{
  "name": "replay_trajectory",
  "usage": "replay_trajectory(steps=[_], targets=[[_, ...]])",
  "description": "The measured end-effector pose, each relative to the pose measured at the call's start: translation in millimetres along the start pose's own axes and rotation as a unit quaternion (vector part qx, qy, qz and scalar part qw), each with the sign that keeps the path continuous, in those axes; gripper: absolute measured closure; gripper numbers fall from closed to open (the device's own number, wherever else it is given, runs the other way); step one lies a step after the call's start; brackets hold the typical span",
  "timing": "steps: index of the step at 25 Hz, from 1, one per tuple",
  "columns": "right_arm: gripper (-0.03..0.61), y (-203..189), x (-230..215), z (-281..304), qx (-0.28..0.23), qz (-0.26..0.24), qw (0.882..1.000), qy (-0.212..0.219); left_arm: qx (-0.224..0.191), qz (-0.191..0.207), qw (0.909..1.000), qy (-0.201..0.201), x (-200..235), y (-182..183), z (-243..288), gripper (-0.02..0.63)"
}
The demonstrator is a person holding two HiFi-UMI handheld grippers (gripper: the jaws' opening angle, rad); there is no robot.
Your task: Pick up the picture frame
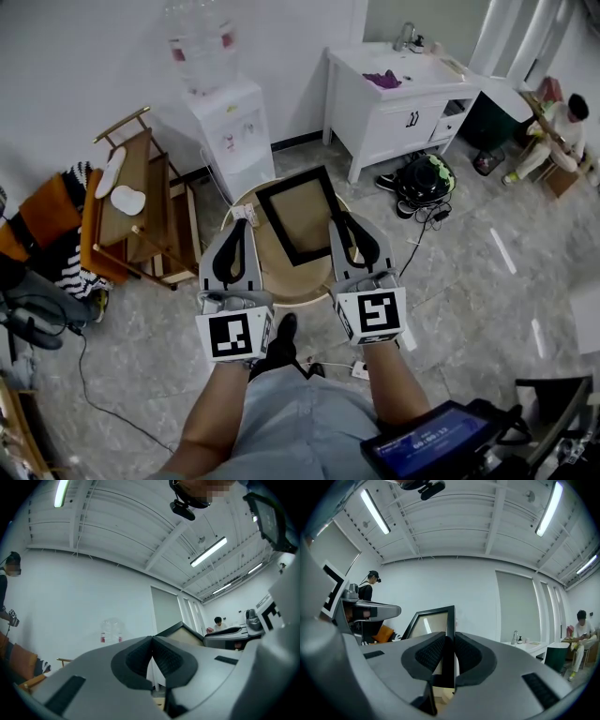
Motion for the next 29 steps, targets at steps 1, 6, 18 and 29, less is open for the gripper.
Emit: replay_trajectory(steps=[1,6,18,29], targets=[[0.500,1,0,0,-0.001,-0.002,1.000,0.002,-0.002,0.001,1.0000,0.000,0,2,0,0.603],[0.500,6,-2,-2,-0.006,0.000,1.000,0.001,-0.007,0.005,1.0000,0.001,-2,9,-2,0.603],[0.500,11,-1,-8,-0.018,-0.003,1.000,0.007,-0.012,0.014,0.9998,0.003,-9,16,-8,0.603],[0.500,15,-7,-5,-0.016,-0.006,1.000,0.009,-0.015,-0.016,0.9998,0.003,-16,26,0,0.603]])
Point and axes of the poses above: the fingertips, and each gripper's own axes: z forward along the fingers, x to its left, y out of its top, the point moved 3 cm from there along -z, backward along the fingers, and after that the axes turned 7 degrees about y, right-handed, at the moved point
